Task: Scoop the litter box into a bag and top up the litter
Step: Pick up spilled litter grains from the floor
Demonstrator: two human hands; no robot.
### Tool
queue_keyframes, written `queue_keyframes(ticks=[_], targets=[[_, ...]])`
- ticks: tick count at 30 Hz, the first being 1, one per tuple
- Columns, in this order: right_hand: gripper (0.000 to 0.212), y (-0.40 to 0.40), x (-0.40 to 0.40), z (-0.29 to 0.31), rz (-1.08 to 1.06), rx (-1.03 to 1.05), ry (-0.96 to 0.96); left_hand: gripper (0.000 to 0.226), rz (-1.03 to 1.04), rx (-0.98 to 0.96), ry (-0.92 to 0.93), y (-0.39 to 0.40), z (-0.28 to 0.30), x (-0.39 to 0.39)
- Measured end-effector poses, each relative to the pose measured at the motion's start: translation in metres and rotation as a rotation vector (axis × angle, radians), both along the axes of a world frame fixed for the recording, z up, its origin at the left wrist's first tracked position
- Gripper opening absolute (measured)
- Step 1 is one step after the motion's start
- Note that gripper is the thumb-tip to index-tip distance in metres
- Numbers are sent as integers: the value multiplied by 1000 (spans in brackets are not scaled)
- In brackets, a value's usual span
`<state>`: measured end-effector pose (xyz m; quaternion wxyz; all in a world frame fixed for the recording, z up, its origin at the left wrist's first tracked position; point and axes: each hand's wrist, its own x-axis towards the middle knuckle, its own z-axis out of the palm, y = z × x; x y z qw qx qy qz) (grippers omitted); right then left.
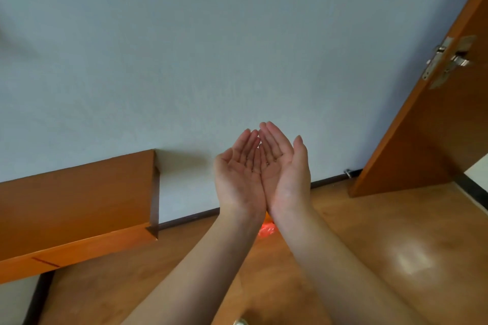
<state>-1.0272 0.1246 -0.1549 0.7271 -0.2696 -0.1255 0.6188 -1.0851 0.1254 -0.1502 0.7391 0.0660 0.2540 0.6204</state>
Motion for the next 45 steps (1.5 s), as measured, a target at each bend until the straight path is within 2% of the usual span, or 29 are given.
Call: queue_keyframes(ticks=[9,22,30,37,45], targets=[[54,74,20,-9,-18,-18,-79,46,-14,-45,-49,79,-14,22],[54,171,71,-2,-57,15,-85,45,-76,-14,-55,181,-13,72],[54,220,122,-14,18,9,-106,46,-5,-22,-44,226,-24,122],[54,269,183,-36,150,9,-117,47,136,-33,-43,264,-43,183],[52,301,199,-81,229,-44,-55,48,229,-83,-2,289,-83,200]])
